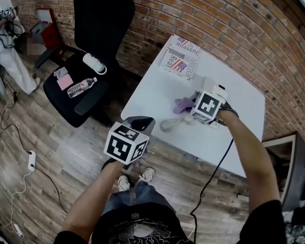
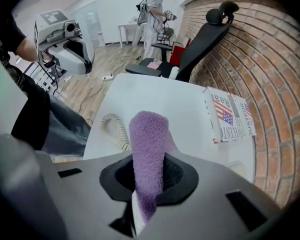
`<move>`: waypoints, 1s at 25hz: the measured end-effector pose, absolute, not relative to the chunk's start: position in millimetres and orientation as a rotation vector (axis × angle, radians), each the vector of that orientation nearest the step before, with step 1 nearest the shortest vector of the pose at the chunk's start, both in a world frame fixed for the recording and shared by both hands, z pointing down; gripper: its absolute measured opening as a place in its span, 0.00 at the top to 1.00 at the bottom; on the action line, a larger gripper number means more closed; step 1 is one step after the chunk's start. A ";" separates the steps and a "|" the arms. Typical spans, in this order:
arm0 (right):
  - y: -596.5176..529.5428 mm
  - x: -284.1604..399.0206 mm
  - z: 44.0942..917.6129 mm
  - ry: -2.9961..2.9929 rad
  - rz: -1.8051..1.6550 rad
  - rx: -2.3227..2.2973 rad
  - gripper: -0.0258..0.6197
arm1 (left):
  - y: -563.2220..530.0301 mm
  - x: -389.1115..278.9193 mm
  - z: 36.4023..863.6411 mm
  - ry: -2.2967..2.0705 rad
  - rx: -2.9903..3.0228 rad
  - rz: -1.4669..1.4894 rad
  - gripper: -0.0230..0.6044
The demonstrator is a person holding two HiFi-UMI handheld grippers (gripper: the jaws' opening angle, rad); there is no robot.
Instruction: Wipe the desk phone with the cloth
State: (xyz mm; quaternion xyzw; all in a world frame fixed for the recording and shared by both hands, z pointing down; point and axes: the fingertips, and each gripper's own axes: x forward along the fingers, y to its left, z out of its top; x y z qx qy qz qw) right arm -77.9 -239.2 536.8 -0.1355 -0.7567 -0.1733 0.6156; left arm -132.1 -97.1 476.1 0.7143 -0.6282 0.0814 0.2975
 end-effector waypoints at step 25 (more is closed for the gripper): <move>-161.3 -15.5 427.4 -2.285 -0.126 0.297 0.89 | -81.7 -90.0 426.8 -1.554 2.176 0.224 0.95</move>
